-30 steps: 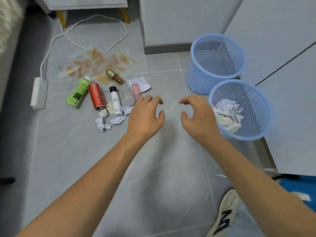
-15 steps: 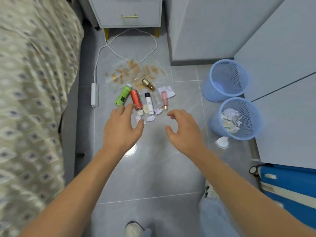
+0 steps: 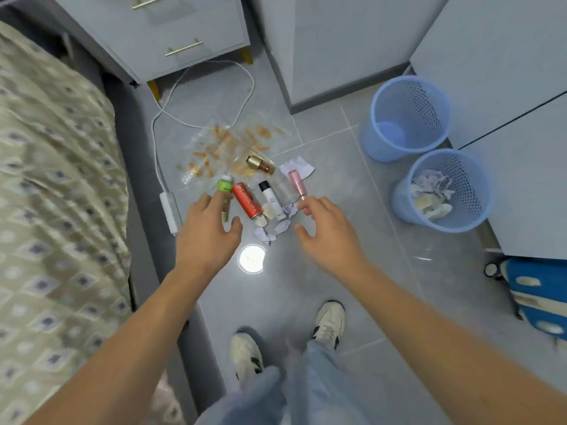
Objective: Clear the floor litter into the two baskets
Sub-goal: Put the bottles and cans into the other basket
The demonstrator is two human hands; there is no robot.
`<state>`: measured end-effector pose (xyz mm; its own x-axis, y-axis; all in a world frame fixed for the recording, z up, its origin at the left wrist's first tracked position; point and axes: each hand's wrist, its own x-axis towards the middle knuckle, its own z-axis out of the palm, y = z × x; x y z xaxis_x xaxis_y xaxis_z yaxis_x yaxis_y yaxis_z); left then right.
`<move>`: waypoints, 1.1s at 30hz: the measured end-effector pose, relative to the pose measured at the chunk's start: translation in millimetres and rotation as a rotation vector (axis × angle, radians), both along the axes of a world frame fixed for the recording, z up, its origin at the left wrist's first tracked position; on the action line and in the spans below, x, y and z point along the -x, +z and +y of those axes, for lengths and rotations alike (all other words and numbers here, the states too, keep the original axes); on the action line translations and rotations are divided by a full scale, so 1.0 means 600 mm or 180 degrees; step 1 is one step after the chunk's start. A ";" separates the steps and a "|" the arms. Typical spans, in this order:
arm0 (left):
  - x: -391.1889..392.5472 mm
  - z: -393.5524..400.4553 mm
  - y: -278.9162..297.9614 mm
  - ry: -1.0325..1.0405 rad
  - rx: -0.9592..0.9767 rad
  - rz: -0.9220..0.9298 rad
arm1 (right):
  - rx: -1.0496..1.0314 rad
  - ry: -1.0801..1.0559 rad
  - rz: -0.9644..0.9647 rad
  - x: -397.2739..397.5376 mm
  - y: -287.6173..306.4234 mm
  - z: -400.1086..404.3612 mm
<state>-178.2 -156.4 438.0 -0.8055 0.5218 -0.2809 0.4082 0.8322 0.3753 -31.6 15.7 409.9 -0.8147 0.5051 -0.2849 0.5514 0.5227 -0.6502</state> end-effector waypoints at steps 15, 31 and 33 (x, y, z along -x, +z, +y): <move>0.343 0.024 -0.340 -0.0106 0.0137 -0.0697 | 0.0134 -0.0298 -0.0527 0.322 -0.308 -0.063; 0.411 0.013 -0.744 0.0114 0.0766 -0.0926 | -0.0302 0.0638 -0.1117 0.466 -0.692 -0.107; 0.408 0.016 -0.739 0.0163 0.0643 -0.0920 | -0.0168 0.0539 -0.1086 0.463 -0.685 -0.109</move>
<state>-422.7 -146.7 -5.7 -0.7014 0.3934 -0.5944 0.2649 0.9181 0.2949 -309.6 -49.9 -0.8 -0.7506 0.3928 -0.5313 0.6345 0.6528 -0.4138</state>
